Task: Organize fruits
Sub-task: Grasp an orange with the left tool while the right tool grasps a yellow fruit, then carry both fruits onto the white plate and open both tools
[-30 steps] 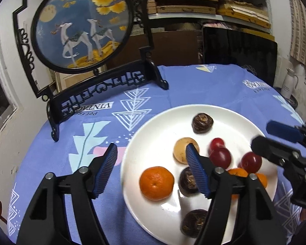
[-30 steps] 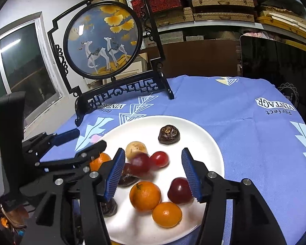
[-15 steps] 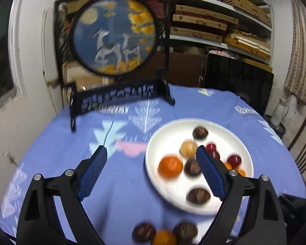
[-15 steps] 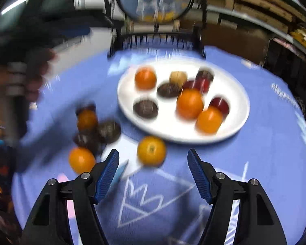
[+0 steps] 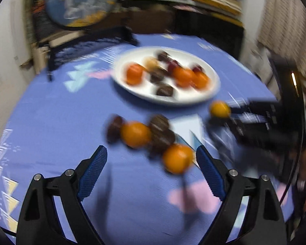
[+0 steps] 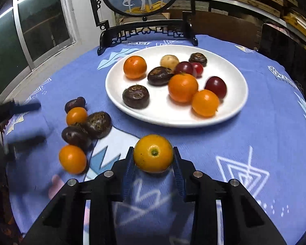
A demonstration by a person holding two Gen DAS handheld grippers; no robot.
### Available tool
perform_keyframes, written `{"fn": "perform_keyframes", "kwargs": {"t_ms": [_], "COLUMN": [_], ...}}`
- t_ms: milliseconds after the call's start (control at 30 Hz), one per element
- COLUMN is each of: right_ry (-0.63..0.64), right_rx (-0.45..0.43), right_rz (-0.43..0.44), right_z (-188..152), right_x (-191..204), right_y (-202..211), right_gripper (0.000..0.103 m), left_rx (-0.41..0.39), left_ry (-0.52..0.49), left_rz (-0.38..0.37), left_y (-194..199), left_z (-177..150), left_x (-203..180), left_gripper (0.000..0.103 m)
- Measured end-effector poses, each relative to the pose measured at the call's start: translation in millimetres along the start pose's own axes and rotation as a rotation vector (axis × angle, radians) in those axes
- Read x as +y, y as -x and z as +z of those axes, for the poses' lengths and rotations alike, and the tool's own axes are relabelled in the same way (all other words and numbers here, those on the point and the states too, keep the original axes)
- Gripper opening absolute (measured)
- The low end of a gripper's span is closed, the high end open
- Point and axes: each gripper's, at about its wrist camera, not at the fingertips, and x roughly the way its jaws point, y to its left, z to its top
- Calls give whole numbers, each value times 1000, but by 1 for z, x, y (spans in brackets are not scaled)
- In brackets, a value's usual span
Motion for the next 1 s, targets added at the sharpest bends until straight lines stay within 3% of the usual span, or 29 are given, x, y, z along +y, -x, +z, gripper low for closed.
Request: {"fn": "perform_keyframes", "kwargs": {"t_ms": [67,167,233,267,300,333,667,833,1000], "right_ry": [-5,-13,-14,-14,-16,-16,39,42,46], "right_rx": [-3,-8,-12,-13,-17,-19,-19,-51,-137], "right_rz": [3,19,27,30,32,35,65,52,26], "right_z": [-4,-6,-9,-9,-10,-10,-12,-2,30], "right_x": [-1,-1,-2,-1,-2,-2,9,4,-8], "right_y": [3,3,4,5,6,6,10,21,43], "right_gripper": [36,36,37,37,37,37,36,36,36], "left_rx": [16,67,93,100,101,97,-16,-65,-152], "left_ry": [-18,17,48,59,73,77,36,19,24], "left_rz": [19,48,38,44,36,28,67,98,133], "left_y": [-10,-30,-39,-42,-43,-42,5,13,12], "left_z": [-6,-7,-6,-4,-5,-5,4,33,83], "left_x": [-15,-21,-19,-17,-15,-14,-3,6,11], "left_gripper": [85,74,56,54,43,40,40,40,40]}}
